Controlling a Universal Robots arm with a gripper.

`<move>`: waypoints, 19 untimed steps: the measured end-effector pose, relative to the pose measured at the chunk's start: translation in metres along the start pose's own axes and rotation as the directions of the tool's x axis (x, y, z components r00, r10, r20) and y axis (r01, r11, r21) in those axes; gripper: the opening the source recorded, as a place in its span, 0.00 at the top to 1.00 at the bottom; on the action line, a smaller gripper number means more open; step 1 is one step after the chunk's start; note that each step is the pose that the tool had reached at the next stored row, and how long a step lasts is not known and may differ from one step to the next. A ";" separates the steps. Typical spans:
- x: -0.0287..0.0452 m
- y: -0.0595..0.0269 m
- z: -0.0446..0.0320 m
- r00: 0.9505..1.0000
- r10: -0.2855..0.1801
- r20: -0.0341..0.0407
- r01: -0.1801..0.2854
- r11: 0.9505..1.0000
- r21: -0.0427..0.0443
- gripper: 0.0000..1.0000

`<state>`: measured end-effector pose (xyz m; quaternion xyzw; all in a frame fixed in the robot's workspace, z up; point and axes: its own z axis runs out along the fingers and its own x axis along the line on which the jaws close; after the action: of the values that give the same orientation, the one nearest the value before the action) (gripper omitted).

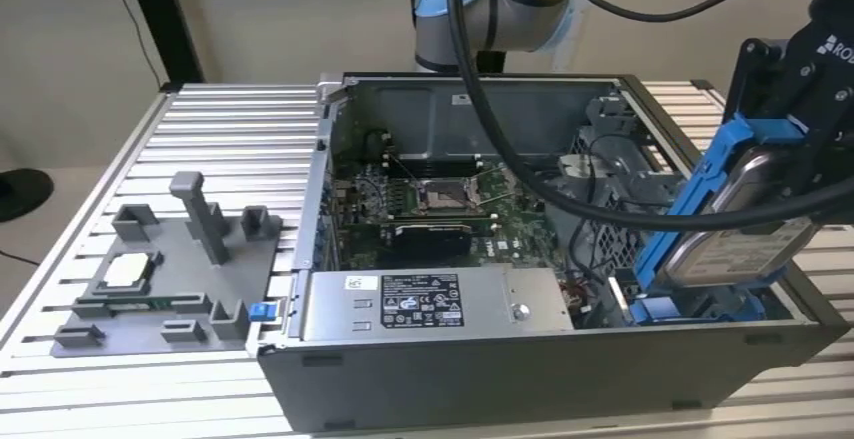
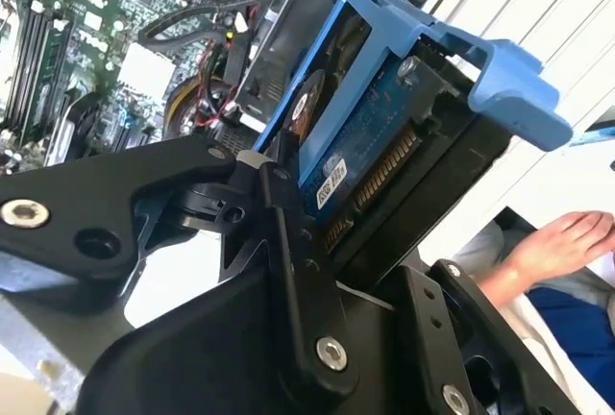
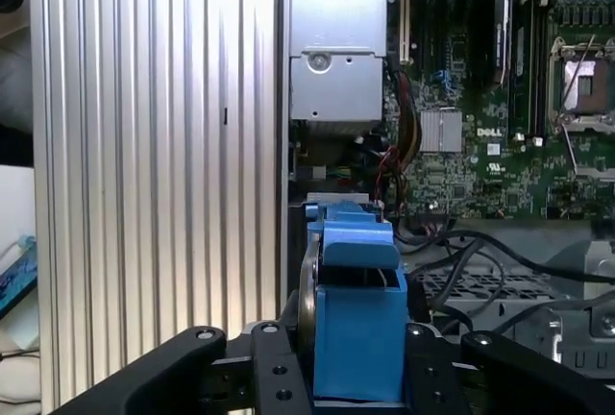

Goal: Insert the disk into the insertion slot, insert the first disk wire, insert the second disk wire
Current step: 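Insert the disk into the insertion slot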

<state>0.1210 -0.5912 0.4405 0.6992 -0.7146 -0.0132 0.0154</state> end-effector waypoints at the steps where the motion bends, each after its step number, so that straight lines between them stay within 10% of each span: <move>1: -0.0002 -0.0009 0.0017 1.000 0.001 0.000 -0.001 1.000 0.000 1.00; 19: -0.0141 -0.0058 0.0340 1.000 0.006 0.000 -0.006 1.000 0.000 1.00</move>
<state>0.1257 -0.5773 0.4062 0.6972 -0.7166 -0.0133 0.0154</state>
